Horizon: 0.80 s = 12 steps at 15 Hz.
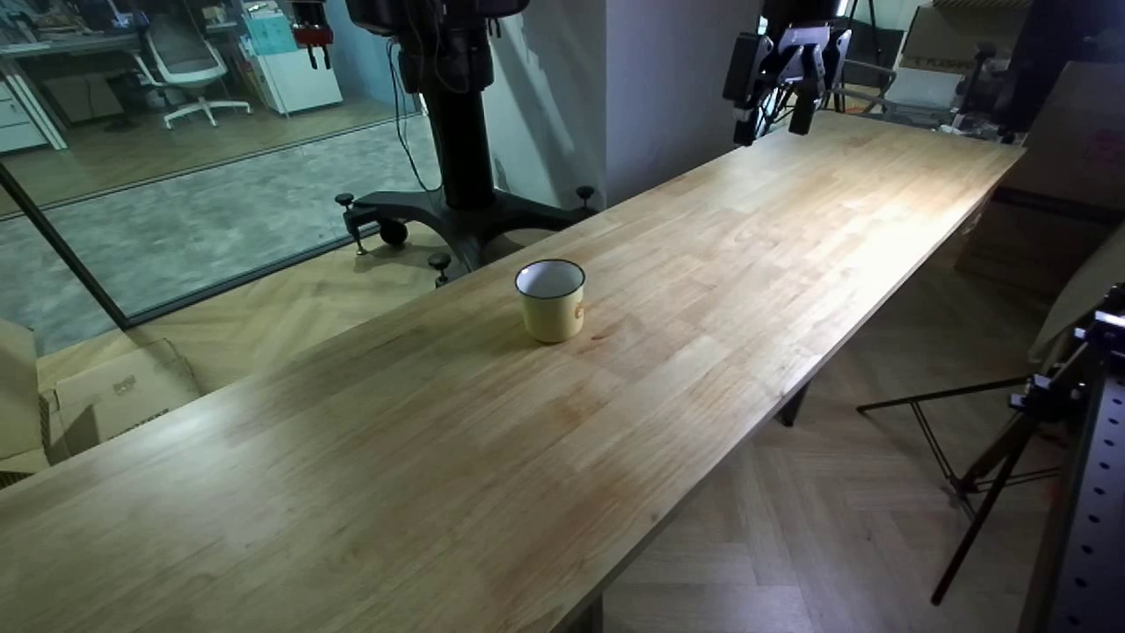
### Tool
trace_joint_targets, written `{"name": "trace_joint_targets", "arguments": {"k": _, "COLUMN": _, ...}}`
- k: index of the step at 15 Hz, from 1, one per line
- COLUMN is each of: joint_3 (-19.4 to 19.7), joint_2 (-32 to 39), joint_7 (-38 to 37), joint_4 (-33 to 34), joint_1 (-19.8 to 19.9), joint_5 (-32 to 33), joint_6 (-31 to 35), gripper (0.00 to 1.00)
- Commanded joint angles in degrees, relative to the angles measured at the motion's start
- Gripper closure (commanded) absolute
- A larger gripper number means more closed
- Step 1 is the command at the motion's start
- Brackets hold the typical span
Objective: Move the cup forward
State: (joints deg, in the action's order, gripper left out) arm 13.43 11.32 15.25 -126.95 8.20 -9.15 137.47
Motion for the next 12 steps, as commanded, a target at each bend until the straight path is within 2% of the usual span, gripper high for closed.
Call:
{"name": "trace_joint_targets", "arguments": {"k": 1, "joint_3": -1.68, "joint_2": 4.29, "joint_7": -4.52, "joint_4": 3.45, "joint_1": 0.86, "joint_5": 4.13, "joint_6": 2.84, "gripper": 0.00}}
{"name": "trace_joint_targets", "arguments": {"k": 5, "joint_3": -3.08, "joint_2": 13.93, "joint_7": -8.36, "joint_4": 12.06, "joint_1": -0.44, "joint_5": 9.91, "joint_6": 6.96, "gripper": 0.00}}
{"name": "trace_joint_targets", "arguments": {"k": 12, "joint_3": -9.97, "joint_2": 27.72, "joint_7": -6.53, "joint_4": 27.05, "joint_1": -0.73, "joint_5": 8.80, "joint_6": 7.05, "gripper": 0.00}}
